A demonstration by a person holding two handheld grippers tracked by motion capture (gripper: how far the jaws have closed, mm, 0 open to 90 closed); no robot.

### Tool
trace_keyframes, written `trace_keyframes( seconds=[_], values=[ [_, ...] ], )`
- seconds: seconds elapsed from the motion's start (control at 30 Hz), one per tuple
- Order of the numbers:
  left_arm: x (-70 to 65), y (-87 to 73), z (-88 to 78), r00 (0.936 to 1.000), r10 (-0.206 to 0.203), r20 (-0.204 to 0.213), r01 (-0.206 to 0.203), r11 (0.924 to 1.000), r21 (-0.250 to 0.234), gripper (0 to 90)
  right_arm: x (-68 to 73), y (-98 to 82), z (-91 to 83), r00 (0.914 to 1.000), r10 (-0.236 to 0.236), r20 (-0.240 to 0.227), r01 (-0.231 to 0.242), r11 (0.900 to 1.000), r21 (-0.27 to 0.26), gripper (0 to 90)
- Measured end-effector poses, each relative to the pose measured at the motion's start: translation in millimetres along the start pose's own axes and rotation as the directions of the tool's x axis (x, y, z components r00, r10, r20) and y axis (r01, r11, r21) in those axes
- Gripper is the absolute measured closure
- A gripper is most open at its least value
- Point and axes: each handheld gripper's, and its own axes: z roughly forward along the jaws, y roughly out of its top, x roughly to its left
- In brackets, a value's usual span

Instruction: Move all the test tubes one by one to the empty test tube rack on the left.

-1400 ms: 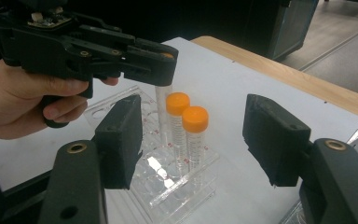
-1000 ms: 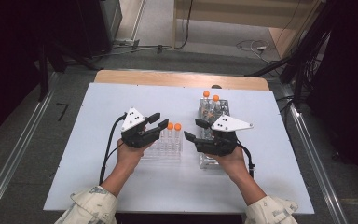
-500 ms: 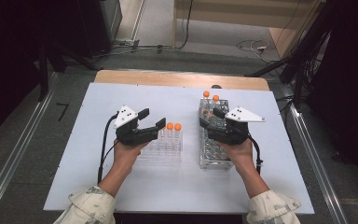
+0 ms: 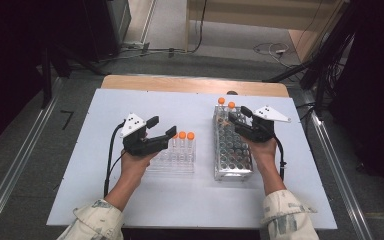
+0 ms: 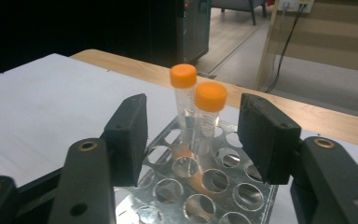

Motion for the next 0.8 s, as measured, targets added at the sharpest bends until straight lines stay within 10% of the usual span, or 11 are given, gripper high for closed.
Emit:
trace_keyframes(
  seconds=[0.8],
  values=[
    [0.7,-0.5,0.6,1.0,-0.004,-0.005,0.004,1.0,-0.002,25.5,-27.2,-7.1,36.7,0.9955,-0.002,-0.095,0.011,0.995,0.095,55.3]
  ],
)
